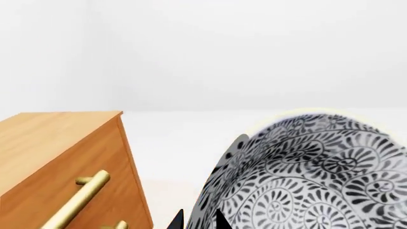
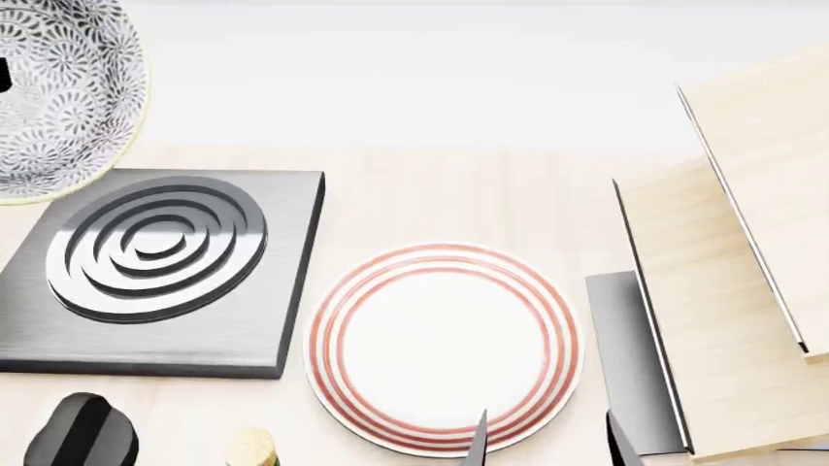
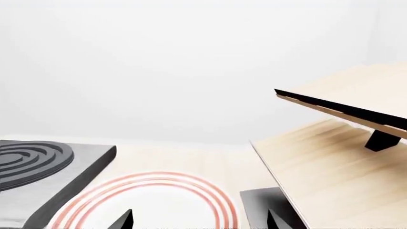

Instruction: Pick up the akita bowl and put it on the plate.

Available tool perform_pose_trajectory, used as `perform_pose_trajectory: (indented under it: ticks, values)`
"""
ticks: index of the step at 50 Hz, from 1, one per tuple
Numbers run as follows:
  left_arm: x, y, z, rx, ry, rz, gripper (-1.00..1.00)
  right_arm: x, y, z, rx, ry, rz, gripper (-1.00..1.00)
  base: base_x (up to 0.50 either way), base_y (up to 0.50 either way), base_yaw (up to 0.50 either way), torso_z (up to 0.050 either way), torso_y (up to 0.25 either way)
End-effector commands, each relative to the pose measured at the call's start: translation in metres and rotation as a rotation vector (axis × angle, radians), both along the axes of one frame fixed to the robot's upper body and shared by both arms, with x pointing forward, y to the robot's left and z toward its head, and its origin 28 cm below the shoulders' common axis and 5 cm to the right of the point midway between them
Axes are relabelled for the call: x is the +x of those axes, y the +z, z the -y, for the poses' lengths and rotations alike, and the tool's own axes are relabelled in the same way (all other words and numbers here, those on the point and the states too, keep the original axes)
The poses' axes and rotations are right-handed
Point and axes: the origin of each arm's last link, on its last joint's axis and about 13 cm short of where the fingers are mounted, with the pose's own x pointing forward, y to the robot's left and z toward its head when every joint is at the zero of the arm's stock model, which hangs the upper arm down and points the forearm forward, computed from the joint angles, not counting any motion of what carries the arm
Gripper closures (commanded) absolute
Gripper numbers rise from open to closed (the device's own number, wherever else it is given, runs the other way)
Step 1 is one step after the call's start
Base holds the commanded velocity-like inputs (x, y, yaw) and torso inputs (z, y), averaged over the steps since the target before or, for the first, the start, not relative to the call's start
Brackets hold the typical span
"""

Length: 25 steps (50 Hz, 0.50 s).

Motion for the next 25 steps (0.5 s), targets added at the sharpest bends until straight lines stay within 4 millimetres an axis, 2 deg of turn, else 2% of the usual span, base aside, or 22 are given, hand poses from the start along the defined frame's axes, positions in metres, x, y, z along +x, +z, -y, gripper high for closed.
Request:
perform_pose_trajectory:
  ticks: [1,16,25]
  values:
    - [0.006,0.014,0.006,-0.059,-0.095,0.017,1.0,0.001,-0.002,0.0,0.0,0.002,-0.007,-1.0,0.0,0.0,0.0,0.0,0.0]
    - [0.019,0.027,0.014,-0.205,-0.171,-0.112,1.0,0.0,-0.004,0.0,0.01,0.01,-0.016,-1.0,0.0,0.0,0.0,0.0,0.001]
    - [0.022,0.029,0.025,-0.195,-0.216,-0.224,1.0,-0.001,-0.003,0.0,0.012,0.013,-0.012,-1.0,0.0,0.0,0.0,0.0,0.0]
